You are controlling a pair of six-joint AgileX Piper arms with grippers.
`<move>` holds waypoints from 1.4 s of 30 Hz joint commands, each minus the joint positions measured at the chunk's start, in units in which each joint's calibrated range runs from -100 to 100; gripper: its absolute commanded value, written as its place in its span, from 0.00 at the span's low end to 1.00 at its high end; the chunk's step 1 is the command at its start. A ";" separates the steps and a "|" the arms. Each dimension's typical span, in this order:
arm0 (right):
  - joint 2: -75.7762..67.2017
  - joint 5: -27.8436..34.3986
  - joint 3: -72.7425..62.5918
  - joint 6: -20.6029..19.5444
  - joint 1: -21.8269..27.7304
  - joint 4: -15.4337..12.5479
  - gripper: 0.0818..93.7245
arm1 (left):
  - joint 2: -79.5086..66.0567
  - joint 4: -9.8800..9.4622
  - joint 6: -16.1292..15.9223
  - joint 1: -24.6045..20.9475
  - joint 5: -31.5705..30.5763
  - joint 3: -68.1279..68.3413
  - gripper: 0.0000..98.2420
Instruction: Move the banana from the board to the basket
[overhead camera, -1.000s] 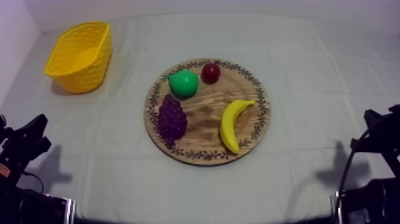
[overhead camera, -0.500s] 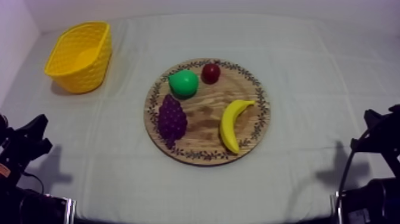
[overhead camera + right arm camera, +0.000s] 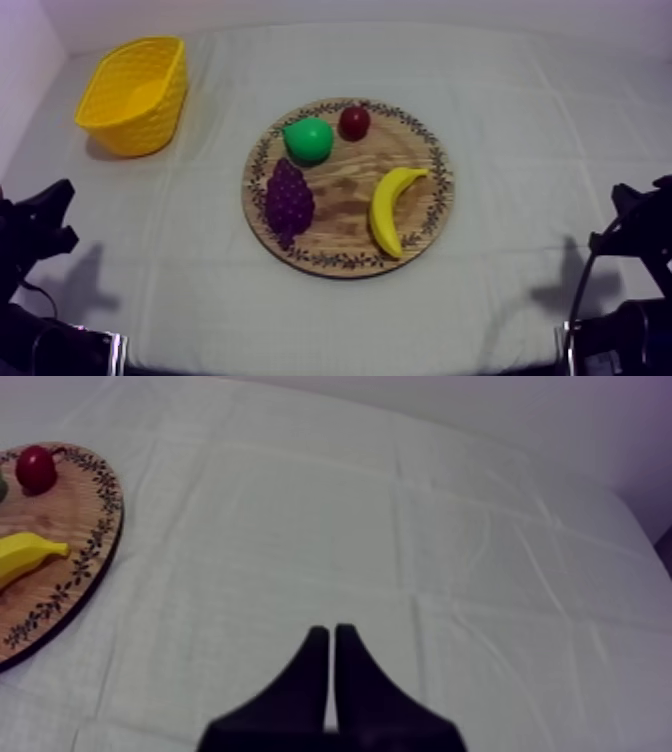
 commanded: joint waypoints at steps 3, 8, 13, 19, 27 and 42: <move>-0.02 -0.03 0.02 0.01 0.00 0.01 0.00 | 6.61 0.12 0.43 0.89 -0.50 -5.97 0.00; -0.02 -0.03 0.02 0.01 0.00 0.01 0.00 | 15.38 0.22 1.67 3.19 -1.07 -14.54 0.00; -0.02 -0.03 0.02 0.01 0.00 0.01 0.00 | 24.36 -1.91 5.70 9.18 0.16 -24.55 0.00; -0.02 -0.03 0.02 0.01 0.00 0.01 0.00 | 35.77 -7.56 14.21 18.55 6.10 -38.15 0.00; -0.02 -0.03 0.02 0.01 0.00 0.01 0.00 | 48.01 -6.98 15.66 25.38 9.99 -51.42 0.00; -0.02 -0.03 0.02 0.01 0.00 0.01 0.00 | 66.14 -4.98 18.49 35.81 13.24 -63.84 0.04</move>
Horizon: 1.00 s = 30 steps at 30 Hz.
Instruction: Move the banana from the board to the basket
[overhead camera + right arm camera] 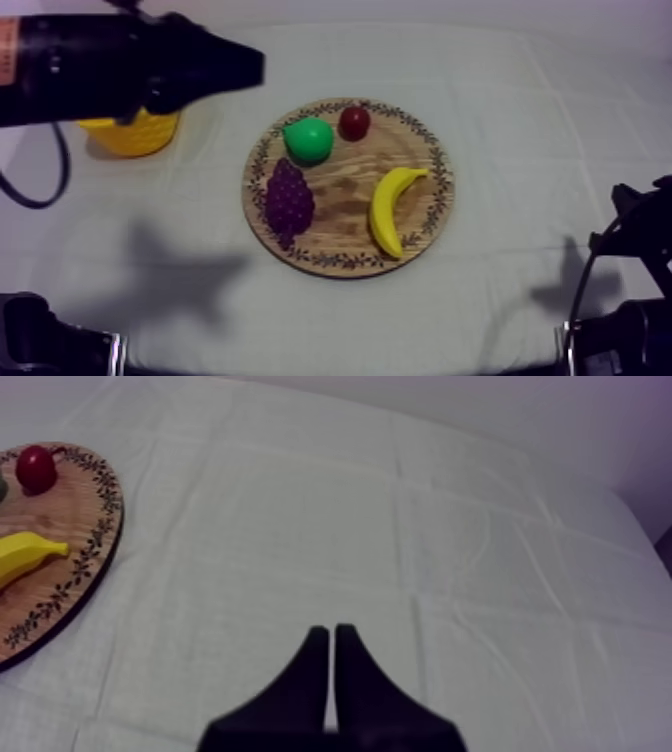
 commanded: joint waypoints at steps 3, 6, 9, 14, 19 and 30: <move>-0.02 -0.01 0.02 0.01 0.00 0.01 0.00 | 4.49 1.38 0.40 0.81 0.68 -0.85 0.04; -0.02 -0.01 0.02 0.01 0.00 0.01 0.00 | 7.07 1.75 0.54 1.71 1.01 -2.12 0.04; -0.02 -0.01 0.02 0.01 0.00 0.01 0.00 | 9.45 2.01 0.69 2.32 1.19 -3.50 0.04; -0.02 -0.01 0.02 0.01 0.02 0.01 0.00 | 13.45 2.21 1.50 3.08 1.96 -5.35 0.04; -0.02 -0.01 0.02 0.01 0.05 0.01 0.00 | 16.98 2.32 2.84 3.35 3.16 -5.68 0.10; -0.02 -0.01 0.02 0.01 0.08 0.01 0.00 | 21.40 1.65 4.21 3.90 3.97 -6.68 0.41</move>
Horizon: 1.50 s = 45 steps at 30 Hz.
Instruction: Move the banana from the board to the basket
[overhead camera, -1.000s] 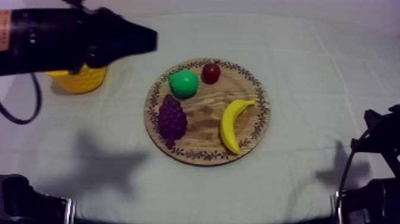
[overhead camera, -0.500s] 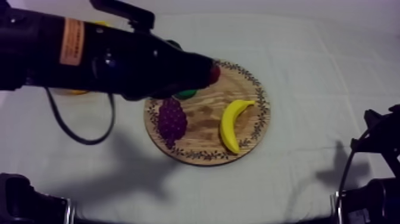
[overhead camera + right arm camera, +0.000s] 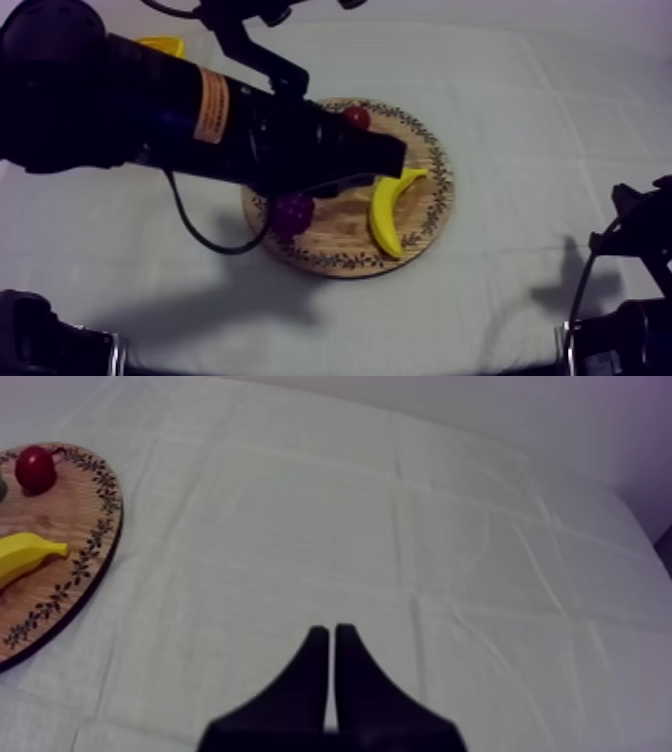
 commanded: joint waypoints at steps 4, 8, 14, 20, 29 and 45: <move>-0.02 -0.01 0.02 0.01 0.04 0.01 0.00 | 1.89 -0.31 -0.08 0.40 0.69 -1.23 0.63; -0.02 -0.01 0.02 0.01 0.04 0.01 0.00 | 3.60 0.12 0.12 0.33 0.75 -1.52 0.73; -0.02 -0.01 0.02 0.01 0.04 0.01 0.00 | 6.51 1.24 -0.22 -0.38 1.27 -2.33 0.76; -0.02 -0.01 0.02 0.01 0.04 0.01 0.00 | 10.86 2.43 -0.52 -1.20 3.11 -5.06 0.77; -0.02 -0.01 0.02 0.01 0.04 0.01 0.00 | 20.18 5.74 -3.37 -2.94 3.95 -9.43 0.72; -0.02 -0.01 0.02 0.01 0.04 0.01 0.00 | 45.15 7.97 -3.67 -8.60 24.97 -32.48 0.69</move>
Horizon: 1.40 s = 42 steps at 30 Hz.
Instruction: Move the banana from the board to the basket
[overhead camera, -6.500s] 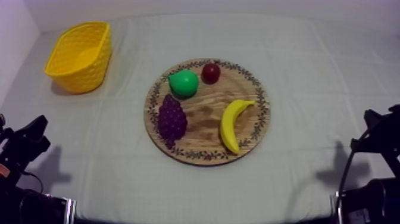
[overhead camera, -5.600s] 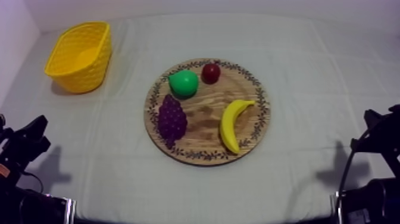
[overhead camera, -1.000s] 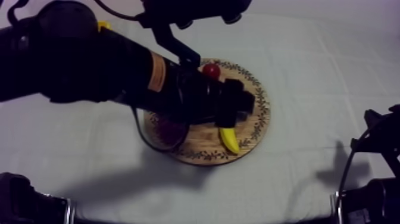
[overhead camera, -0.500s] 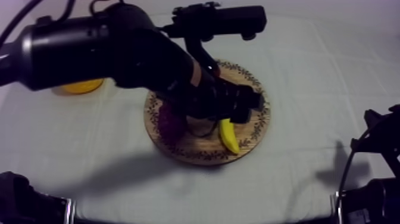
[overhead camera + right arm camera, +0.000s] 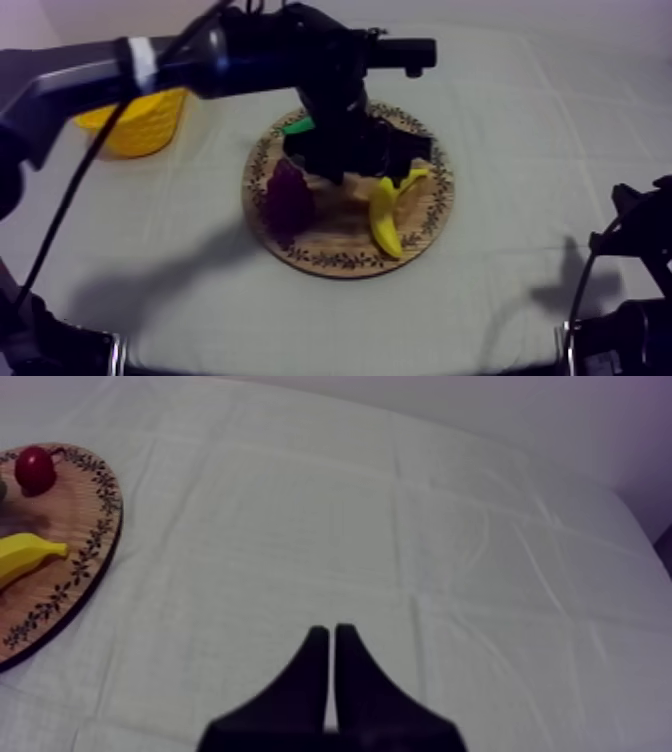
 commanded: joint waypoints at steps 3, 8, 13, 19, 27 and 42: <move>-0.02 -0.01 0.02 0.11 -0.01 0.01 0.00 | 7.29 0.25 -0.24 -0.29 5.25 -6.40 0.68; -0.02 -0.01 0.02 0.11 -0.01 0.01 0.00 | 11.43 0.81 -0.88 0.05 7.18 -9.84 0.68; -0.02 -0.01 0.02 0.11 -0.01 0.01 0.00 | 14.42 0.88 -0.84 0.60 10.36 -13.53 0.64; -0.02 -0.01 0.02 0.11 -0.01 0.01 0.00 | 16.83 0.52 -1.17 1.26 13.47 -16.60 0.35; -0.02 -0.01 0.02 0.11 -0.01 0.01 0.00 | 18.00 -0.71 -2.02 1.83 15.99 -19.36 0.08; -0.02 -0.01 0.02 0.11 -0.01 0.01 0.00 | 1.50 -7.38 -3.98 -3.79 23.63 -26.99 0.04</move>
